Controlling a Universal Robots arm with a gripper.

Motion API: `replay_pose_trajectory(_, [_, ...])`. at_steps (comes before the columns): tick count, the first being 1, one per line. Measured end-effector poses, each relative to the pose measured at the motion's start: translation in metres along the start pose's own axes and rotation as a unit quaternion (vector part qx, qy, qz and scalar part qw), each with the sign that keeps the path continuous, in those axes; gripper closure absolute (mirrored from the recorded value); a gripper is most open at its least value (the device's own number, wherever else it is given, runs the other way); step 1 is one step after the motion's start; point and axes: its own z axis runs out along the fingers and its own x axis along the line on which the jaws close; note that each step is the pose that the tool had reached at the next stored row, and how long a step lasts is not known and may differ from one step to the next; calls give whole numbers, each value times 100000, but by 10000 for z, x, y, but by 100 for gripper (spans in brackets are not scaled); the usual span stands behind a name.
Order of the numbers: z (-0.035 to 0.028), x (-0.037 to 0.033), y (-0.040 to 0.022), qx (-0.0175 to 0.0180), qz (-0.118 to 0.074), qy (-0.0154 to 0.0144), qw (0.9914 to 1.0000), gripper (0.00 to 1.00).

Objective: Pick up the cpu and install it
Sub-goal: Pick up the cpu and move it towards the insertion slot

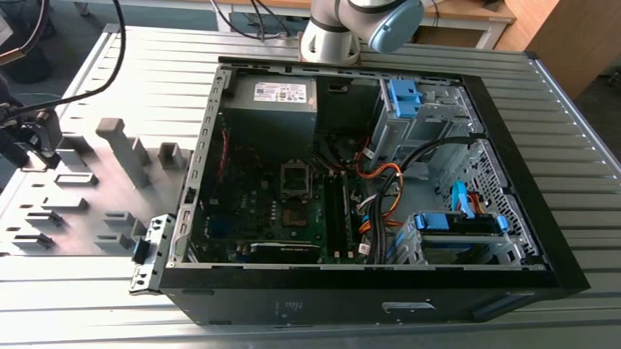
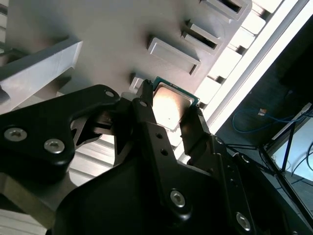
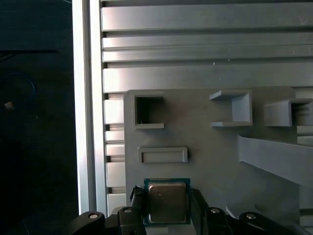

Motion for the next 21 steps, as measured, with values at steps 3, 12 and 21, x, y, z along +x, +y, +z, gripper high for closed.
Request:
replay_pose_trajectory(3, [-1, 0, 0, 1, 1, 3, 100000, 53])
replay_pose_trajectory(12, [-194, -3, 4, 3, 3, 6, 100000, 53])
replay_pose_trajectory(21, [-563, -9, 12, 1, 4, 4, 100000, 53])
